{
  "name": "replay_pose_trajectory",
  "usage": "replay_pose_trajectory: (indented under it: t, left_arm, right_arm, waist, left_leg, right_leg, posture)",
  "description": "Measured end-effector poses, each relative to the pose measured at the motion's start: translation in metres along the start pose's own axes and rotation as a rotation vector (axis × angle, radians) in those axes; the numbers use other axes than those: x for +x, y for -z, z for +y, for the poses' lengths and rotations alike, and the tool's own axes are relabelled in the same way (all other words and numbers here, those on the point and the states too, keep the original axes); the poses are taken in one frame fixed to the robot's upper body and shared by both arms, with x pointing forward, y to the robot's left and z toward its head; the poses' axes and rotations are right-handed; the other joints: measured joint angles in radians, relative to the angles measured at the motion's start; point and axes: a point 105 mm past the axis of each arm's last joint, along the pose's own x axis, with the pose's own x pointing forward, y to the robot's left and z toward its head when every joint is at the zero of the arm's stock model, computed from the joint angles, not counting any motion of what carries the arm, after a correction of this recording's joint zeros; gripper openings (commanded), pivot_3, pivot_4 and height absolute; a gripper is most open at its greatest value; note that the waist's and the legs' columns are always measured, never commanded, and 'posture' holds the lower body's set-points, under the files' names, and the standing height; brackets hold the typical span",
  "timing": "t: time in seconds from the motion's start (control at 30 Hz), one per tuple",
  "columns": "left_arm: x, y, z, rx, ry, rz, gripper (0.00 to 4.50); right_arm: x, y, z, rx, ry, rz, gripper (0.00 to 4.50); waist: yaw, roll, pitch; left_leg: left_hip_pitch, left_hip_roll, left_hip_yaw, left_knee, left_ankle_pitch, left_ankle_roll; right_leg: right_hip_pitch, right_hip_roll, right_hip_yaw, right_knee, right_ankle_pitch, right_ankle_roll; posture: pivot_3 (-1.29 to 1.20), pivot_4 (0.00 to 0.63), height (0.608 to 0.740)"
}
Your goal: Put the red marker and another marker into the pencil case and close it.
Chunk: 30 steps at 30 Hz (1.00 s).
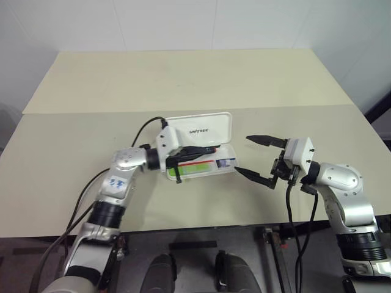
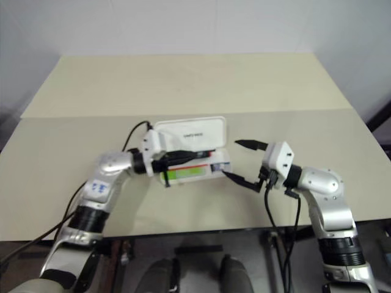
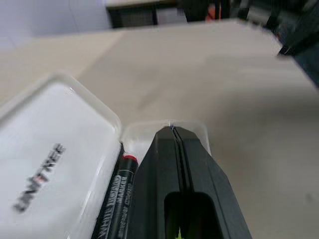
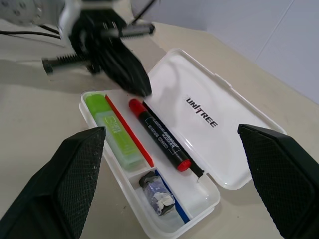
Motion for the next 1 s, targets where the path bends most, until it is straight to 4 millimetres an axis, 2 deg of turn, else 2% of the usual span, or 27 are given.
replay_pose_trajectory:
  t: [0.2, 0.4, 0.53, 0.7, 0.87, 1.0]
  left_arm:
    - [-0.056, 0.025, 0.013, -0.07, -0.183, 0.111, 0.03]
    - [-0.088, 0.032, 0.052, -0.122, -0.511, 0.152, 0.03]
    - [-0.082, 0.038, 0.067, -0.167, -0.609, 0.167, 0.03]
    - [-0.068, 0.047, 0.071, -0.207, -0.617, 0.182, 0.03]
    - [-0.029, 0.042, 0.086, -0.237, -0.567, 0.127, 0.03]
    - [-0.02, 0.038, 0.086, -0.201, -0.524, 0.093, 0.03]
  right_arm:
    - [0.0, 0.003, 0.0, 0.003, -0.008, 0.001, 4.5]
    - [0.0, 0.007, -0.004, 0.011, -0.021, 0.004, 4.5]
    - [0.003, 0.004, -0.007, -0.003, -0.031, -0.01, 4.5]
    - [0.005, 0.003, -0.006, -0.004, -0.037, -0.012, 4.5]
    - [0.006, 0.005, -0.006, 0.0, -0.041, -0.011, 4.5]
    - [0.006, 0.005, -0.006, 0.002, -0.04, -0.01, 4.5]
  waist:
    - [-0.009, 0.0, 0.0]
    - [-0.01, 0.0, 0.0]
    - [-0.008, 0.0, 0.0]
    - [-0.01, 0.0, 0.0]
    - [0.002, 0.0, 0.0]
    - [-0.004, 0.0, 0.0]
  left_leg:
    - [0.0, 0.0, -0.001, 0.0, 0.0, 0.0]
    - [0.0, 0.0, -0.002, 0.0, 0.0, 0.001]
    - [0.0, -0.001, -0.002, 0.0, 0.0, 0.0]
    - [0.0, -0.001, -0.001, 0.0, 0.0, 0.0]
    - [0.0, -0.001, -0.001, 0.001, 0.0, 0.0]
    - [0.0, -0.001, 0.0, -0.001, 0.0, -0.002]
  right_leg:
    - [0.0, -0.001, -0.001, 0.001, 0.0, 0.0]
    - [0.001, -0.001, -0.001, 0.001, 0.0, 0.0]
    - [0.001, -0.001, -0.001, 0.0, 0.0, 0.0]
    - [0.001, -0.001, -0.001, 0.0, 0.0, 0.0]
    - [0.001, -0.001, -0.002, 0.0, 0.001, 0.001]
    - [0.001, 0.0, -0.001, -0.001, 0.001, 0.001]
  posture:
    - [0.0, 0.15, 0.74]
    - [0.0, 0.15, 0.74]
    - [0.0, 0.15, 0.74]
    - [0.0, 0.15, 0.74]
    - [0.0, 0.15, 0.74]
    - [0.0, 0.15, 0.74]
